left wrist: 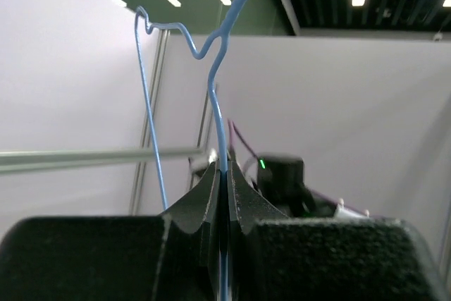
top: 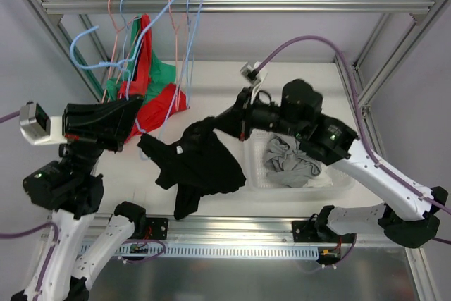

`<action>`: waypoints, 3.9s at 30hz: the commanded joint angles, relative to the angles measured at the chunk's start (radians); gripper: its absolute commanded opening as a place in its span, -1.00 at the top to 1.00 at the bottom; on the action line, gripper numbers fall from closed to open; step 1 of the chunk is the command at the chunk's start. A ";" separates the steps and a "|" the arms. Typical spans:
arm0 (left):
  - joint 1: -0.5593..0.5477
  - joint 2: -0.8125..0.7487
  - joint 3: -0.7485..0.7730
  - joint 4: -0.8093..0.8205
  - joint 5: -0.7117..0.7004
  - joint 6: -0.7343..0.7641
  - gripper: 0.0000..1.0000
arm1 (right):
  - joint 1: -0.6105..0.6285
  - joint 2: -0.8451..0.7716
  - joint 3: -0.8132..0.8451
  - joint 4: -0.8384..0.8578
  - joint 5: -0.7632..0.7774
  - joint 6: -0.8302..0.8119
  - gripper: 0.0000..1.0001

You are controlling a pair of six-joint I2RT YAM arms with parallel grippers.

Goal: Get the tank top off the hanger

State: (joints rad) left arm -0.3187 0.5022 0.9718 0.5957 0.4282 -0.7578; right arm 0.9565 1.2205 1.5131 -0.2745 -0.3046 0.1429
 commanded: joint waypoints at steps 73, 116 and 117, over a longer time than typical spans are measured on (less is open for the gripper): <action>-0.072 0.786 0.509 -0.711 -0.347 0.357 1.00 | 0.291 -0.340 -0.637 -0.052 0.575 0.046 -0.99; -0.094 -0.438 -0.217 -1.114 -0.726 0.482 -0.97 | 0.367 0.595 -0.378 0.250 0.550 -0.117 0.92; -0.094 -0.456 -0.229 -1.114 -0.717 0.482 -0.97 | 0.373 0.558 -0.386 0.250 0.562 -0.124 0.99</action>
State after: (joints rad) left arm -0.4065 0.0948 0.7887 -0.4934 -0.3420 -0.3016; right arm 1.2980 1.8851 1.1633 -0.0559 0.2016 0.0277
